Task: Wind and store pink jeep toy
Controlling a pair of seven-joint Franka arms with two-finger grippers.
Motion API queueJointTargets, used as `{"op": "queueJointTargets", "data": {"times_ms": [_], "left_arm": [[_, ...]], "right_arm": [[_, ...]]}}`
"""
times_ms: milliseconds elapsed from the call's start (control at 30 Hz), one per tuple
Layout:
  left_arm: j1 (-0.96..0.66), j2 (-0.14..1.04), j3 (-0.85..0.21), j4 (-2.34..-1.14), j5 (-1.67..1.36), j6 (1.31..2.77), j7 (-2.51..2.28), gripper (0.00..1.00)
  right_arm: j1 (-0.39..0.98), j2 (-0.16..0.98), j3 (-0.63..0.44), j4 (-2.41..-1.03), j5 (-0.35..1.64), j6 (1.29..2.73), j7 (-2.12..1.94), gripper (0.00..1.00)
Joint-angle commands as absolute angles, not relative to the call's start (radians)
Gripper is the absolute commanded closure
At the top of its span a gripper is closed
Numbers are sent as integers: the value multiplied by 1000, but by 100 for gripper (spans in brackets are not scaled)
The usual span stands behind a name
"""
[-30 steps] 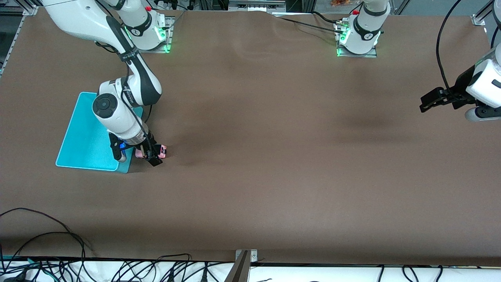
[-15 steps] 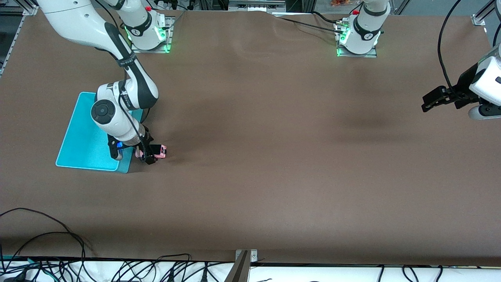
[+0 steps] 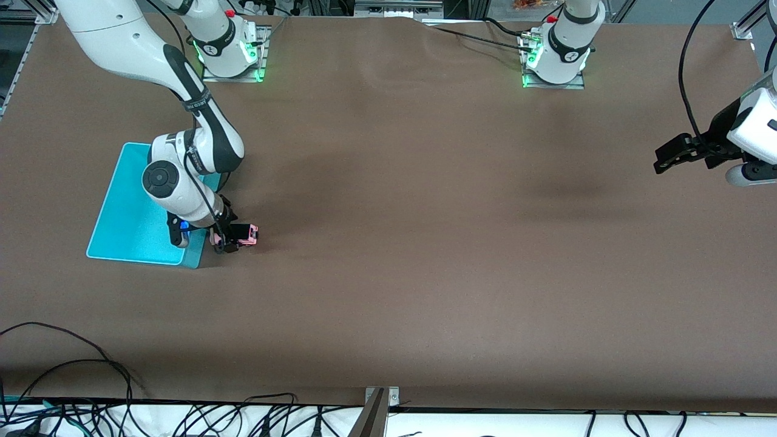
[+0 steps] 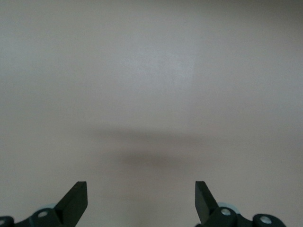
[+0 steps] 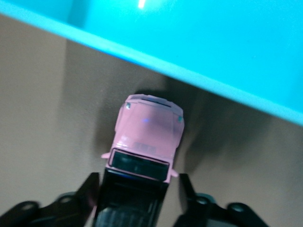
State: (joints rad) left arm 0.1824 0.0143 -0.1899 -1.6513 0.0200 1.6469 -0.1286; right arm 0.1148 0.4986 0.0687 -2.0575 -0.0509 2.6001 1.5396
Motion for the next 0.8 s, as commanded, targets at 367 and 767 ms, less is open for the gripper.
{"op": "queueJointTargets", "data": {"times_ms": [367, 767], "left_arm": [[-120, -23, 106, -1649, 2, 1623, -126, 0], [-121, -26, 91, -1632, 2, 1623, -126, 0]], "right_arm": [[112, 440, 72, -1997, -58, 2599, 1598, 100], [110, 310, 74, -1956, -77, 2446, 1502, 100]]}}
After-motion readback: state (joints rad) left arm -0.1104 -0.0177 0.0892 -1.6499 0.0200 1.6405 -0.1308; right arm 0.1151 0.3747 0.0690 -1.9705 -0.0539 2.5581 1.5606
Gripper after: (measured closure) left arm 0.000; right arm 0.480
